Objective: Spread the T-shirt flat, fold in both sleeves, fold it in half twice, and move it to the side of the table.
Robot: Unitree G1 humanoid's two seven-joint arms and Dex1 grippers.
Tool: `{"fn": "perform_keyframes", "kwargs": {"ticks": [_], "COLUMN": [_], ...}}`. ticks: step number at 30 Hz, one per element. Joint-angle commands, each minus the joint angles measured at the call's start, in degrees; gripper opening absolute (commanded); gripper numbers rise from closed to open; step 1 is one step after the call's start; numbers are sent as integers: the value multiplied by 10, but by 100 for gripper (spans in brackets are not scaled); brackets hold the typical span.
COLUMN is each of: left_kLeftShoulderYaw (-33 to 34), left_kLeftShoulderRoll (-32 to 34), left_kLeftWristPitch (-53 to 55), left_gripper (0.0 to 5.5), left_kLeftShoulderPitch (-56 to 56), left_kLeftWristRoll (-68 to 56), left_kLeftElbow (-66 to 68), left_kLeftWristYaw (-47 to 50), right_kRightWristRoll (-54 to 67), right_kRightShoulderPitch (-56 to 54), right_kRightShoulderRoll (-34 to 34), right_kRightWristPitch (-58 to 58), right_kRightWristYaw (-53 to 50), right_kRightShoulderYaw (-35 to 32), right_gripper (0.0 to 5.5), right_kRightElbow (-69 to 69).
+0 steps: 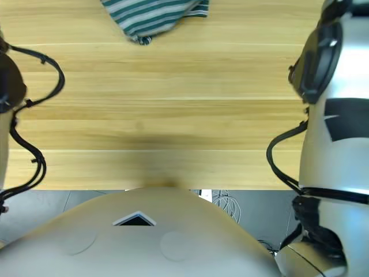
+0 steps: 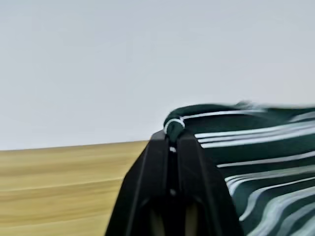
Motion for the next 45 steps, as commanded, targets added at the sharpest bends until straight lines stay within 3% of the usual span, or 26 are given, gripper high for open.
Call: {"fn": "perform_keyframes", "kwargs": {"ticks": [1,13,20,24,28,31,34,39,45], "left_kLeftShoulderYaw": [6,15,68,92,35,-15,-49,-60,-38], "left_kLeftShoulderRoll": [1,-33,-4,-22,-70,-98,-113,-89,-51], "left_kLeftWristPitch": [-39,-71,-109,-97,-52,-99,-208,-358,-408], "left_gripper": [0,0,0,0,0,0,0,0,0], "left_kLeftShoulderPitch": [-56,67,138,325,621,835,960,987,992], "left_kLeftWristRoll": [38,86,29,-67,-141,-161,-107,-13,-51], "left_kLeftElbow": [61,73,26,-193,-526,-653,-659,-510,-447], "left_kLeftWristYaw": [6,-76,-211,-363,-422,-477,-498,-483,-498], "right_kRightWristRoll": [-29,-43,-13,36,82,104,87,69,47], "right_kRightShoulderPitch": [-9,115,151,258,441,594,710,799,866], "right_kRightShoulderRoll": [12,20,-32,-62,-66,-60,-57,-50,-78], "right_kRightWristPitch": [-25,-59,-122,-206,-271,-310,-366,-406,-448], "right_kRightWristYaw": [-7,72,220,448,604,622,581,530,509], "right_kRightShoulderYaw": [-9,-52,-93,-103,-89,-96,-91,-68,-34], "right_gripper": [4,4,4,4,4,4,4,4,4], "right_kRightElbow": [49,53,35,-17,-118,-167,-189,-198,-171]}}
